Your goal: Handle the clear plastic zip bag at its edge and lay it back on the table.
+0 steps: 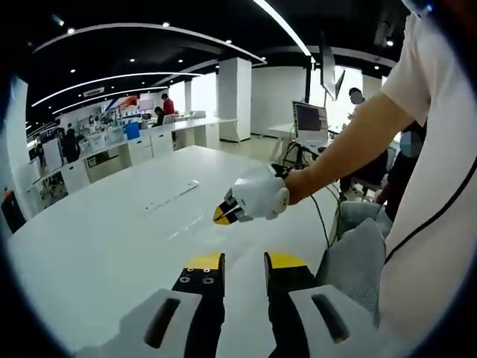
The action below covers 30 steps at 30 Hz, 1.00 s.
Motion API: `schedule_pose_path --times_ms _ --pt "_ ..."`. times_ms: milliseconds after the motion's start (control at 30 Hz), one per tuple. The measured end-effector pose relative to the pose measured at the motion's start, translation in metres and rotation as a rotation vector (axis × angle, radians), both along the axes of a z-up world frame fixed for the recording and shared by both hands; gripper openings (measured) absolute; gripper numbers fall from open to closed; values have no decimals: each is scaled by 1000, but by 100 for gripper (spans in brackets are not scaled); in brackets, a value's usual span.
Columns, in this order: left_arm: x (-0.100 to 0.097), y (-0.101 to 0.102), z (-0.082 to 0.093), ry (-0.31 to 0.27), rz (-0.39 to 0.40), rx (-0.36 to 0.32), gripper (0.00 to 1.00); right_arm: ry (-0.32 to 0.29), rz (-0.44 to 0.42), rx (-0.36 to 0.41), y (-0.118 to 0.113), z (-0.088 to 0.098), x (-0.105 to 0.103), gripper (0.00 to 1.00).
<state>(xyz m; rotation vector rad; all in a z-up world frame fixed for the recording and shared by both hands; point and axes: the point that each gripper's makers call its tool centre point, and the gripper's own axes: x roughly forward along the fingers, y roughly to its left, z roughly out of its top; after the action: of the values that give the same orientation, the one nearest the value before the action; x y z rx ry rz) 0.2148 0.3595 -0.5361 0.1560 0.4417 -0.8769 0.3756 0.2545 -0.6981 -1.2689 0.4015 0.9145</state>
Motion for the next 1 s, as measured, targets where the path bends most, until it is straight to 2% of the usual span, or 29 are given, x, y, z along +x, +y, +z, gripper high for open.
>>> schedule_pose_path --times_ms 533,833,1000 --pt "-9 -4 -11 29 -7 3 18 98 -38 20 4 -38 -29 1" --pt "-13 -1 -16 42 3 0 18 155 -42 38 6 -48 -42 10" --pt "-14 0 -17 43 6 1 18 160 -49 62 9 -46 -43 15"
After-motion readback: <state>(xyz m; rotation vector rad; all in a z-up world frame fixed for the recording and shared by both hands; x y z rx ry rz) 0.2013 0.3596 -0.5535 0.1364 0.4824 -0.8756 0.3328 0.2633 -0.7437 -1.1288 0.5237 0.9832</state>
